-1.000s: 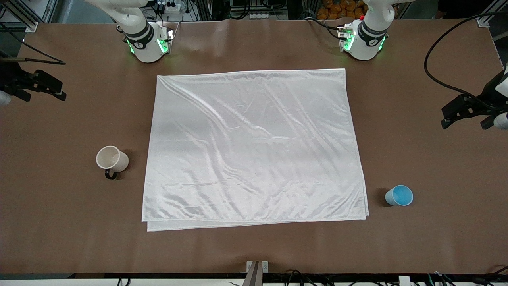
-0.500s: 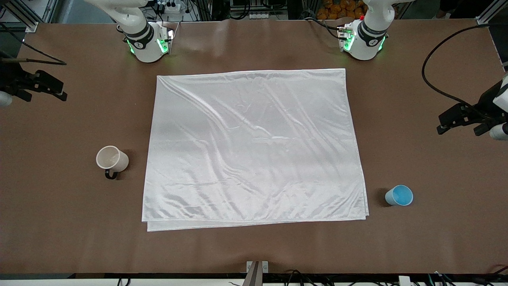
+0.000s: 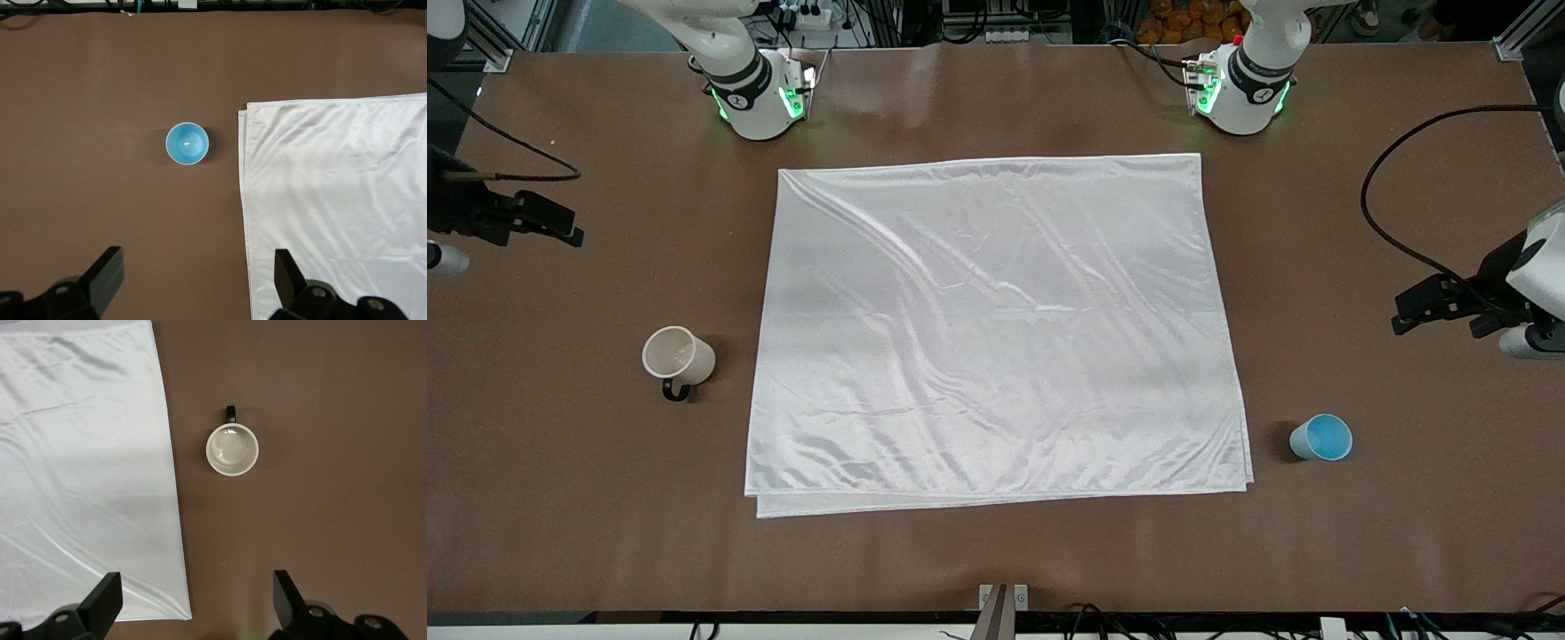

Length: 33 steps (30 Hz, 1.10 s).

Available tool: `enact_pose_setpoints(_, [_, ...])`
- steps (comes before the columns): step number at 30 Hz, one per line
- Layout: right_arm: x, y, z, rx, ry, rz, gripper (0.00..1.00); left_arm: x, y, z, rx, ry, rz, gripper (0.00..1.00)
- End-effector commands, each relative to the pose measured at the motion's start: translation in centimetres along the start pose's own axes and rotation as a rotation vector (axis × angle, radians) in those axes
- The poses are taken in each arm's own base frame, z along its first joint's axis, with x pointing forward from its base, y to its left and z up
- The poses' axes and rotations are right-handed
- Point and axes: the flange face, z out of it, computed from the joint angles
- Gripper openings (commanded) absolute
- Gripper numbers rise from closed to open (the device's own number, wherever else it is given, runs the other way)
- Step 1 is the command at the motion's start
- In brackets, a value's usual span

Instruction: Place blue cup into white mug on cloth

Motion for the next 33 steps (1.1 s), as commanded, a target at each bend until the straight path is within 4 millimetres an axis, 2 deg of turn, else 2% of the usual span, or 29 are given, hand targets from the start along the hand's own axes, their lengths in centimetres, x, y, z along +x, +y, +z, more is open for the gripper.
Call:
enact_pose_setpoints(1, [2.6,1.9,3.3,0.021,-0.042,0.027,1.0,1.3,-2.0,2.4,-0.013,0.011,-0.007,1.0])
enact_pose_setpoints(7, [5.2,2.7,7.3,0.027,-0.071,0.035,1.0,2.4,-3.0,6.3,-0.012,-0.013,-0.011,1.0])
enact_pose_setpoints(10, [6.5,4.2,9.6,0.035,-0.084,0.056,1.0,3.0,-3.4,8.4,0.021,-0.018,0.002,1.0])
enact_pose_setpoints(21, [10.2,5.2,16.5,0.032,-0.091,0.063,1.0,4.8,-5.1,17.3,0.031,-0.034,0.009,1.0])
enact_pose_setpoints(28, [12.6,5.4,21.1,0.033,-0.065,0.065,1.0,5.3,-7.0,23.1,0.042,-0.038,0.032,1.0])
enact_pose_setpoints(33, [13.6,5.5,23.5,0.035,-0.051,0.067,1.0,5.4,-7.4,24.7,0.065,-0.038,0.058,1.0])
